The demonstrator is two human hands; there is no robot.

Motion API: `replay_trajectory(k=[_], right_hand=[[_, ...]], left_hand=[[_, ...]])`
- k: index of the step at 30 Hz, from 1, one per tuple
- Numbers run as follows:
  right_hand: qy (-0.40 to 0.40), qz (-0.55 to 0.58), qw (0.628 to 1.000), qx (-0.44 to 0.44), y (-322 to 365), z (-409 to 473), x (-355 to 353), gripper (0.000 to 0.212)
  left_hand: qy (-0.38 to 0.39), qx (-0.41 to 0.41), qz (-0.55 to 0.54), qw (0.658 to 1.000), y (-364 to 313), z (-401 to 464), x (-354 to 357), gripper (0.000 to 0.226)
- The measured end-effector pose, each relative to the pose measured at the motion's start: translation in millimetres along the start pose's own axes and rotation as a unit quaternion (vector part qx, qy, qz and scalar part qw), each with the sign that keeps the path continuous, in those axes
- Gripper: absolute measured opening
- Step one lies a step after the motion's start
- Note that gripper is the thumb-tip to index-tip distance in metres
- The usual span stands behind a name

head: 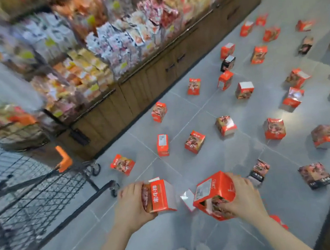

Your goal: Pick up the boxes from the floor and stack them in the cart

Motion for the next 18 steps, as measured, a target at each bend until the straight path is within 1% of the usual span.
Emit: replay_trajectory(k=[4, 6, 9, 10, 14, 18], right_hand=[[0.026, -0.037, 0.996, -0.078, 66.1, 15.3, -8.0, 0.093], [0.032, -0.042, 0.991, -0.121, 101.5, 21.1, -10.6, 0.093], [0.041, -0.054, 0.982, -0.174, 161.3, 21.2, -12.9, 0.093], [0.041, -0.056, 0.979, -0.192, 182.6, 19.7, -12.6, 0.094], [0.034, -0.067, 0.962, -0.262, 273.5, 7.2, -3.1, 0.096], [0.029, -0.057, 0.952, -0.3, 370.5, -22.0, 13.0, 0.091]], left_hand=[[-0.042, -0.092, 0.017, 0.995, 28.8, -39.6, -34.1, 0.098], [-0.062, -0.123, 0.031, 0.99, 42.0, -58.5, -53.7, 0.097], [-0.111, -0.157, 0.06, 0.98, 64.5, -83.0, -88.6, 0.089], [-0.123, -0.168, 0.071, 0.976, 74.1, -90.3, -100.9, 0.09], [-0.155, -0.2, 0.102, 0.962, 127.1, -118.4, -152.5, 0.104], [-0.17, -0.219, 0.103, 0.955, 191.1, -149.3, -214.0, 0.107]])
Point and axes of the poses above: each hand's wrist, its own z-axis towards the middle knuckle, its own x-axis out of the palm, y = z × x, the point moved 2 cm from there along z, towards the middle knuckle, and after that the axes turned 14 degrees about x, right-handed, at the moved point
